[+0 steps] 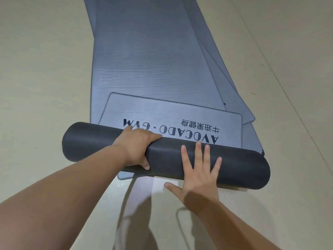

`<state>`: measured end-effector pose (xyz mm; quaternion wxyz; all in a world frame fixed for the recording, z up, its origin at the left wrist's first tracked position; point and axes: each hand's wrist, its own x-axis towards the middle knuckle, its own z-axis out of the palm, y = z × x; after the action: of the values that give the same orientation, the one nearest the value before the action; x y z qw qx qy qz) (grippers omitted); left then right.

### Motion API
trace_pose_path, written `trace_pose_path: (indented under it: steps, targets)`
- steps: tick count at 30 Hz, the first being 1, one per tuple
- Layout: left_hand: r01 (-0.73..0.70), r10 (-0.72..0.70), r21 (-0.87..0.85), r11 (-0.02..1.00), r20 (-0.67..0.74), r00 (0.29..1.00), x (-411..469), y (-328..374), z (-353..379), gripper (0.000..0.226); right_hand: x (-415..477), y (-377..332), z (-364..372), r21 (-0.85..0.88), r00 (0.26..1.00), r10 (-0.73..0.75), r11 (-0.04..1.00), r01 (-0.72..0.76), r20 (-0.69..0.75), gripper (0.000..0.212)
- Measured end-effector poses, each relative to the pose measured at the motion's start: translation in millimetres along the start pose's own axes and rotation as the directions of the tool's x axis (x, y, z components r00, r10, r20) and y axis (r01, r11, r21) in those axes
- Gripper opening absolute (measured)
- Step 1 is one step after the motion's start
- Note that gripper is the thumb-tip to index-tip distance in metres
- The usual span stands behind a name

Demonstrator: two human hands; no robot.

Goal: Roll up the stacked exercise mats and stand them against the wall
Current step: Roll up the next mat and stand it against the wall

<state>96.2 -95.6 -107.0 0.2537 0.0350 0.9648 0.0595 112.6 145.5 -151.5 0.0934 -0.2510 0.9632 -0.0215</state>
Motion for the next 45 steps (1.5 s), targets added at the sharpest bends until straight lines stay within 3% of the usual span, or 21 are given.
trace_pose_path:
  steps: [3,9,15,18,21,23,25,28,30,33,35,41,45]
  targets:
    - [-0.021,0.022,0.157,0.987,-0.004,1.000,-3,-1,2,0.118,3,-2,8,0.004,0.998,0.042,0.999,-0.043,0.048,0.139]
    - [0.035,0.029,0.227,0.973,-0.271,0.962,-20,15,30,0.114,61,9,-23,-0.042,0.976,0.064,0.998,-0.056,0.209,0.155]
    - [0.199,-0.198,-0.011,0.980,-0.161,0.967,-7,43,60,0.138,132,25,-47,0.038,0.956,0.023,0.999,-0.036,0.292,0.143]
    - [0.214,-0.215,-0.021,0.977,-0.158,0.964,9,37,55,0.148,135,28,-45,0.024,0.978,-0.022,1.000,0.018,0.205,0.124]
    - [0.211,-0.204,0.029,0.977,-0.158,0.966,26,22,41,0.150,111,23,-25,0.017,0.999,-0.022,1.000,0.023,-0.030,0.097]
    - [0.214,-0.206,0.036,0.976,-0.153,0.967,42,15,28,0.152,90,23,-5,-0.025,0.995,-0.050,0.999,0.048,-0.084,0.090]
    - [0.221,-0.214,0.041,0.974,-0.134,0.968,57,9,16,0.156,79,28,9,-0.092,0.993,-0.090,0.992,0.083,-0.076,0.097]
    - [0.215,-0.209,0.045,0.976,-0.107,0.972,75,1,1,0.162,93,35,0,-0.135,0.997,-0.058,0.989,0.065,0.050,0.135]
    - [0.231,-0.225,0.048,0.972,-0.109,0.968,85,-2,-12,0.161,110,35,-12,-0.191,0.987,-0.018,0.980,0.049,0.160,0.153]
    - [0.272,-0.235,0.119,0.955,-0.256,0.938,92,5,-16,0.150,141,37,-29,-0.221,0.985,-0.003,0.974,0.041,0.170,0.162]
    - [0.263,-0.204,0.147,0.953,-0.330,0.922,89,13,-7,0.143,162,42,-41,-0.203,0.985,-0.003,0.978,0.038,0.170,0.162]
    - [0.284,-0.251,0.079,0.956,-0.284,0.925,106,12,-10,0.146,203,54,-59,-0.214,0.986,-0.038,0.974,0.072,0.160,0.150]
    - [0.287,-0.247,0.099,0.953,-0.297,0.922,117,4,-27,0.123,219,57,-70,-0.199,0.979,-0.082,0.973,0.120,0.189,0.139]
